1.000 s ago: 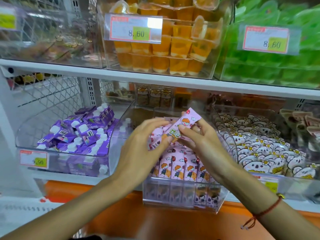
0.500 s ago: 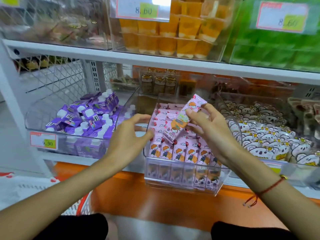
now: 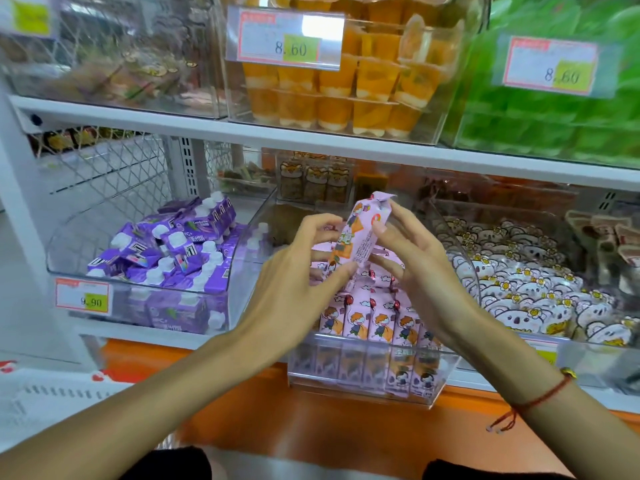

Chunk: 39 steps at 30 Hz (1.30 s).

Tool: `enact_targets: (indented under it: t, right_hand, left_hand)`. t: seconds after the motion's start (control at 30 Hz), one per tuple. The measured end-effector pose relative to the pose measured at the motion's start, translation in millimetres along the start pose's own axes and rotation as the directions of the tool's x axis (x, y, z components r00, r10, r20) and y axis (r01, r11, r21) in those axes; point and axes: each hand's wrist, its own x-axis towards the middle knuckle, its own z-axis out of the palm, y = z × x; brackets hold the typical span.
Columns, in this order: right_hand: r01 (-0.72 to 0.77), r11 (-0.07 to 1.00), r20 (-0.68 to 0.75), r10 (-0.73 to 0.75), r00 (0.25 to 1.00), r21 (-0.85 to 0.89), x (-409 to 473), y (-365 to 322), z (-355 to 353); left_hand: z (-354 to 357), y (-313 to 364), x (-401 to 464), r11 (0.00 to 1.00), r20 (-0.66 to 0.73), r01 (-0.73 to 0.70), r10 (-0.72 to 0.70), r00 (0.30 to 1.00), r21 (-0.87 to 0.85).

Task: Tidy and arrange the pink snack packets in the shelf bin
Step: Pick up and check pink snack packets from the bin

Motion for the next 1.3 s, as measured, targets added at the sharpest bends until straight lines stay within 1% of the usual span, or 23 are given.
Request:
enact_targets:
  t: [0.07, 0.13, 0.2, 0.27, 0.33, 0.37, 0.43, 0.47, 0.53, 0.63, 0.73, 0.8, 0.87, 0.97, 1.1, 1.17, 1.3]
  right_hand:
    - [0.009, 1.000, 0.012, -0.009, 1.000, -0.021, 0.5, -1.2, -1.2]
    - [0.037, 0.998, -0.038, -0.039, 0.999, -0.058, -1.0, -1.0, 0.0]
    - [0.064, 0.993, -0.093, -0.073, 0.993, -0.097, -2.8, 0.1, 3.6]
    - [0.082, 0.991, -0.131, -0.095, 0.987, -0.104, -3.9, 0.6, 6.9]
    - [0.076, 0.993, -0.133, -0.088, 0.987, -0.092, -4.3, -1.6, 8.6]
    - [0.059, 0.994, -0.121, -0.069, 0.990, -0.090, -4.1, -2.8, 8.3]
    - [0.003, 0.996, -0.095, -0.012, 0.995, -0.089, -2.9, -3.8, 6.0]
    - [-0.023, 0.995, -0.083, 0.015, 0.996, -0.095, -2.1, -3.4, 4.6]
    - [-0.051, 0.991, -0.044, 0.046, 0.998, -0.122, -1.6, -1.7, 2.6]
    - [-0.002, 0.990, 0.037, 0.008, 0.999, -0.143, -2.8, -1.7, 1.6]
    - [0.096, 0.984, 0.122, -0.078, 0.989, -0.150, -3.6, -4.2, -2.3]
    - [0.153, 0.981, 0.167, -0.132, 0.977, -0.120, -5.1, -5.8, -4.1]
    - [0.187, 0.976, 0.187, -0.165, 0.969, -0.110, -6.1, -6.5, -3.9]
    - [0.208, 0.971, 0.190, -0.183, 0.964, -0.118, -6.6, -7.0, -2.7]
    - [0.195, 0.974, 0.174, -0.174, 0.969, -0.111, -6.4, -6.9, -2.0]
    - [0.186, 0.977, 0.165, -0.167, 0.972, -0.106, -6.2, -7.0, -2.7]
    - [0.134, 0.983, 0.125, -0.119, 0.985, -0.124, -5.7, -7.9, -2.0]
  left_hand:
    - [0.4, -0.4, -1.9, 0.999, 0.030, 0.020, -0.019, 0.999, -0.040]
    - [1.5, -1.6, -3.7, 1.000, 0.039, 0.017, -0.016, 0.999, -0.014]
    - [1.9, -2.4, -3.6, 0.999, 0.001, -0.005, 0.005, 1.000, 0.038]
    - [1.4, -0.3, -2.5, 0.999, -0.040, -0.012, 0.014, 0.999, 0.050]
    - [0.3, 3.2, -1.2, 0.999, -0.043, 0.033, -0.034, 0.999, -0.024]
    - [-0.2, 4.8, -0.2, 0.992, -0.029, 0.083, -0.086, 0.996, -0.096]
    - [-0.1, 6.6, 2.2, 0.941, 0.034, 0.201, -0.199, 0.979, -0.272]
    - [0.4, 7.2, 3.1, 0.912, 0.070, 0.237, -0.227, 0.971, -0.333]
    - [1.9, 8.0, 4.0, 0.894, 0.120, 0.251, -0.221, 0.968, -0.372]
    - [0.3, 7.3, 3.1, 0.912, 0.130, 0.209, -0.174, 0.976, -0.352]
    - [-7.2, 4.8, 5.1, 0.958, 0.077, 0.111, -0.094, 0.993, -0.263]
    - [-12.4, 3.6, 6.6, 0.974, 0.039, 0.042, -0.034, 0.999, -0.222]
    - [-16.2, 3.0, 7.4, 0.977, 0.018, 0.015, -0.012, 1.000, -0.210]
    - [-18.1, 2.2, 7.5, 0.982, -0.004, 0.010, -0.011, 1.000, -0.190]
    - [-19.0, 0.7, 7.8, 0.982, 0.000, 0.023, -0.024, 1.000, -0.189]
    - [-20.9, 1.5, 8.4, 0.980, 0.030, 0.039, -0.033, 0.999, -0.196]
    - [-26.9, 4.8, 11.7, 0.969, 0.136, 0.098, -0.068, 0.988, -0.229]
